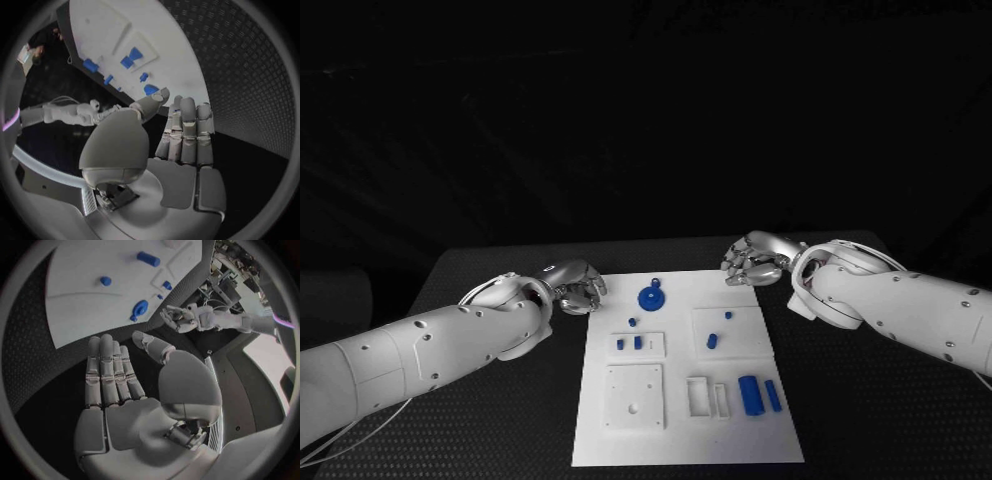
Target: Assemble the parts on the task board
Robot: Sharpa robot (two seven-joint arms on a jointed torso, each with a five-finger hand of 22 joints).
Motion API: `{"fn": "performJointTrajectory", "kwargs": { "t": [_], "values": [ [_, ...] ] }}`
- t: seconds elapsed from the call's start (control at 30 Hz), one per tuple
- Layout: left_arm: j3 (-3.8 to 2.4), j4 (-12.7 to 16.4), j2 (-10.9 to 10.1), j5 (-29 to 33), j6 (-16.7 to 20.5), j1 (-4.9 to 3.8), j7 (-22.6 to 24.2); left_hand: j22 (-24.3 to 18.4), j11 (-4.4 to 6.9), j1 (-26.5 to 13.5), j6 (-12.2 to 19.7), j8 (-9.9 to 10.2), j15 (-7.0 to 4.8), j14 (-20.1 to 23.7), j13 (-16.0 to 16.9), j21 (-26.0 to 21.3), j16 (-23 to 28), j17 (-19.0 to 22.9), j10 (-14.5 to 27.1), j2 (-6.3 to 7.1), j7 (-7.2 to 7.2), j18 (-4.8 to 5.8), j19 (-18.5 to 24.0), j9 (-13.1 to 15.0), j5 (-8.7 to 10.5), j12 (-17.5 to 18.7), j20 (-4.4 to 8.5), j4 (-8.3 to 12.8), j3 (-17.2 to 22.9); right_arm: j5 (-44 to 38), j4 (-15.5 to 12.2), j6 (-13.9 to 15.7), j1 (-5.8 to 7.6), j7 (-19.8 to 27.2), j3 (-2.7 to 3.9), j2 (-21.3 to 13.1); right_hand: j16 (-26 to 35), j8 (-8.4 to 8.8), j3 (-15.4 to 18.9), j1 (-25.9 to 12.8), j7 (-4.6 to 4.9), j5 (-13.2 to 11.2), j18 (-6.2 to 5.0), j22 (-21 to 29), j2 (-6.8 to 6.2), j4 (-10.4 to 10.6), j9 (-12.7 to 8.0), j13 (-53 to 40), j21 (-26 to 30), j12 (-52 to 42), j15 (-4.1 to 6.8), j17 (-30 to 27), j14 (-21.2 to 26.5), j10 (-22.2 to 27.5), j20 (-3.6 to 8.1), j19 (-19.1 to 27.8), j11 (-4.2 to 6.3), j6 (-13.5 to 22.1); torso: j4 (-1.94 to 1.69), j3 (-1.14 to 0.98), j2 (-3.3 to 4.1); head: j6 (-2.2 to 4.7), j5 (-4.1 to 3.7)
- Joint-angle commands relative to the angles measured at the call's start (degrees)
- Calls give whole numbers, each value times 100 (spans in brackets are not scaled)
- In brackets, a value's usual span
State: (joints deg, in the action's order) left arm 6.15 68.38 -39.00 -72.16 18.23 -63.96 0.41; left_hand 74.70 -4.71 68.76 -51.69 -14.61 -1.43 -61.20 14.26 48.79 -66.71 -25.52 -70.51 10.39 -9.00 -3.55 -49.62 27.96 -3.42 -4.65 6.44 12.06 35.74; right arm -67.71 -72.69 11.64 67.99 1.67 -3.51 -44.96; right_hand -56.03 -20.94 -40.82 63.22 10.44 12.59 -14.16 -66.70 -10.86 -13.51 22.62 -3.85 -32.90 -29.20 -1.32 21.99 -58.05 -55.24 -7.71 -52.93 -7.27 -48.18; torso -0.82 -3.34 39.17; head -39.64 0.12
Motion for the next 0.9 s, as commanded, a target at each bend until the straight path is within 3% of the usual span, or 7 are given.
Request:
{"fn": "performJointTrajectory", "kwargs": {
  "t": [0.03,0.13,0.27,0.43,0.57,0.77,0.9],
  "values": [
    [-9,104,-110,2610,180,-61,609,-33,-13,-93,19,-40,-3,61,13,-67,96,41,-14,23,-33,-47,55,9,28,-26,43,-98,-40,-1247,-159,-285,-26,-39,-34,-99,-26,-41,-15,-7,-26,-69,-84,11,-55,13,50,-13,-52,218,85,115,-168,-299,99,-208,76,-68,12,1,-3,39,-64],
    [-10,168,-187,3614,69,-67,892,-63,-24,-158,42,-50,9,96,19,-147,208,89,-3,-6,-37,-27,98,8,31,-22,34,-168,-98,-1731,-272,-312,-63,-127,-69,-185,-4,-66,-37,-9,-58,-116,-84,18,-100,15,96,-32,-58,456,125,218,-249,-536,139,-303,117,-138,18,4,-7,46,-110],
    [-12,329,-303,4353,-184,-67,1240,-119,-44,-270,86,-58,33,162,28,-283,406,172,17,-78,-49,9,172,5,31,-16,13,-220,-195,-2225,-431,-350,-142,-242,-102,-280,52,-72,-42,-30,-95,-170,-84,17,-179,37,128,-51,-50,705,145,312,-305,-731,156,-350,138,-199,6,17,-9,72,-192],
    [-14,499,-416,5471,-475,-67,1506,-259,-115,-456,157,-81,120,294,23,-607,911,368,121,-180,-67,82,349,4,5,28,-61,-137,-428,-2737,-525,-245,-275,-364,-118,-274,126,-25,-38,-44,-83,-210,-84,22,-289,52,114,-43,-14,915,126,360,-293,-761,149,-325,117,-171,1,38,-27,78,-231],
    [-35,608,-495,5823,-484,-84,1588,-376,-167,-549,191,-111,207,372,9,-883,1374,517,188,-248,-73,130,471,4,-1,41,-144,-14,-533,-3045,-526,-114,-372,-490,-133,-199,196,10,-115,15,-75,-378,-84,24,-391,86,96,-43,19,1128,101,416,-288,-784,133,-309,89,-172,-3,48,-38,78,-232],
    [-39,726,-548,5841,-466,-168,1617,-391,-170,-566,195,-121,214,351,9,-928,1457,529,188,-262,-73,135,468,4,-3,36,-153,13,-549,-3258,-481,112,-490,-628,-141,-64,277,65,-380,150,-63,-692,-84,19,-559,206,64,-72,48,1371,98,520,-316,-898,130,-330,86,-175,-12,41,-34,74,-195],
    [-39,788,-557,5841,-451,-193,1608,-393,-169,-569,189,-128,215,341,9,-939,1477,529,185,-268,-70,135,463,5,-3,32,-154,22,-553,-3349,-422,120,-532,-667,-147,44,298,73,-457,179,-67,-776,-84,10,-571,234,58,-87,50,1438,102,560,-330,-945,132,-339,89,-192,-13,38,-23,53,-157]
  ]
}}
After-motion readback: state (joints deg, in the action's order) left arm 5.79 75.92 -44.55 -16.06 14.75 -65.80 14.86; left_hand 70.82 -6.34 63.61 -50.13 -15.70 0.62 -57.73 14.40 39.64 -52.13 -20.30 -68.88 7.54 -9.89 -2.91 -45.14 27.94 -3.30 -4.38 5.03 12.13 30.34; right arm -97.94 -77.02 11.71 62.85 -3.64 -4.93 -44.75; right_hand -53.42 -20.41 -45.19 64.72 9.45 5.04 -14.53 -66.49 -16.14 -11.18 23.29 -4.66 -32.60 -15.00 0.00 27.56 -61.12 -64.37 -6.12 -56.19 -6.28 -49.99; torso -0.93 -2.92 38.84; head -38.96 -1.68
